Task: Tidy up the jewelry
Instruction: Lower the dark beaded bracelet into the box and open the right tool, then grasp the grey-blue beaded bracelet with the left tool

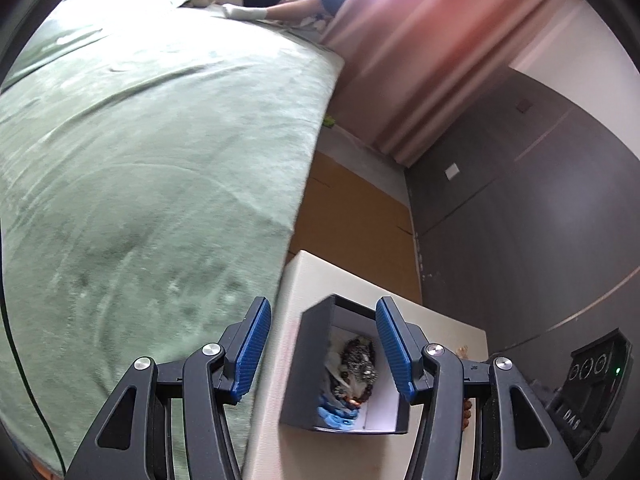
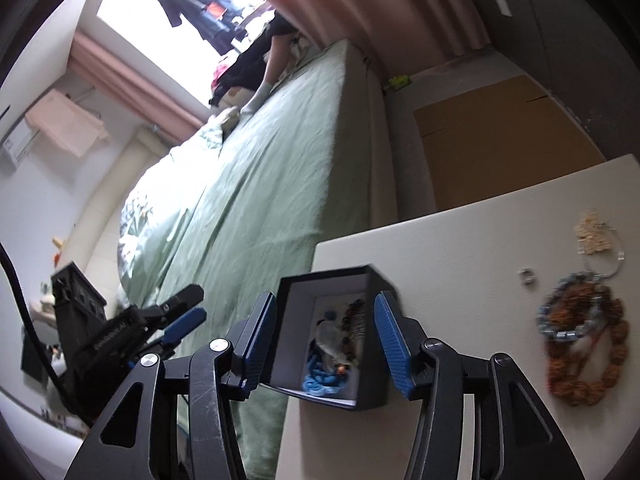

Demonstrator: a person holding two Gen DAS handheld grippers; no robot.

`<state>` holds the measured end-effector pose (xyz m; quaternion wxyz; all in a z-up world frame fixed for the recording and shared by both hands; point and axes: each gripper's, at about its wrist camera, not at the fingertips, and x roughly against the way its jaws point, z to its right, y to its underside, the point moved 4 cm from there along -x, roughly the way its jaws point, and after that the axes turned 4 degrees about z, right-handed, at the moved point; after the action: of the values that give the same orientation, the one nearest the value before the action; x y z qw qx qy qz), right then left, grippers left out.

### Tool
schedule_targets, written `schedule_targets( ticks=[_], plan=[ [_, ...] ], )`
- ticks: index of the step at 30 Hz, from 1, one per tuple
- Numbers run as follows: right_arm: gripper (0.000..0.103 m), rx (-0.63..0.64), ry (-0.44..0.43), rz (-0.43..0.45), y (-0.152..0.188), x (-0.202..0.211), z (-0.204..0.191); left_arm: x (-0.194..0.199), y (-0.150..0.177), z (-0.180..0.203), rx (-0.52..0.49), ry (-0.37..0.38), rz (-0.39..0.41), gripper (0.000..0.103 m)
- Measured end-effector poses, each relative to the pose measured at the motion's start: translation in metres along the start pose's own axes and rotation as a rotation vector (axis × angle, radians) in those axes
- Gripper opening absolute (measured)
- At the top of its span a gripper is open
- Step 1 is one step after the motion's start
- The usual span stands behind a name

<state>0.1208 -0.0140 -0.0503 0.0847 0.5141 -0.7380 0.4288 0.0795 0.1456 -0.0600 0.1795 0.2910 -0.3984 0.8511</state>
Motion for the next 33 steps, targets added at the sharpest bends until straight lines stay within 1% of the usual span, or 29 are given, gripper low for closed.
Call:
schedule_targets(
  ticks=[2, 5, 8, 12, 14, 21, 27, 33],
  plan=[
    [0.052, -0.021, 0.013, 0.019, -0.005, 0.012, 0.01, -0.003, 0.004, 0.01, -0.028, 0.0, -0.003, 0.056],
    [0.053, -0.051, 0.071, 0.036, -0.012, 0.03, 0.032, -0.008, 0.01, 0.024, -0.057, 0.002, -0.014, 0.056],
    [0.057, -0.103, 0.111, 0.039, -0.016, 0.042, 0.054, -0.014, 0.019, 0.042, -0.097, 0.017, -0.026, 0.056],
    [0.057, -0.169, 0.155, 0.038, -0.019, 0.059, 0.079, -0.022, 0.031, 0.067, -0.145, 0.039, -0.048, 0.056],
    [0.058, -0.177, 0.178, 0.04, -0.019, 0.065, 0.086, -0.027, 0.038, 0.079, -0.168, 0.05, -0.059, 0.056],
    [0.058, -0.245, 0.234, 0.045, -0.022, 0.089, 0.126, -0.047, 0.064, 0.129, -0.27, 0.061, -0.128, 0.056],
    [0.058, -0.326, 0.221, 0.017, -0.021, 0.098, 0.152, -0.071, 0.085, 0.166, -0.353, 0.048, -0.193, 0.056],
    [0.058, -0.363, 0.193, -0.001, -0.018, 0.1, 0.163, -0.099, 0.102, 0.185, -0.374, 0.034, -0.267, 0.055]
  ],
)
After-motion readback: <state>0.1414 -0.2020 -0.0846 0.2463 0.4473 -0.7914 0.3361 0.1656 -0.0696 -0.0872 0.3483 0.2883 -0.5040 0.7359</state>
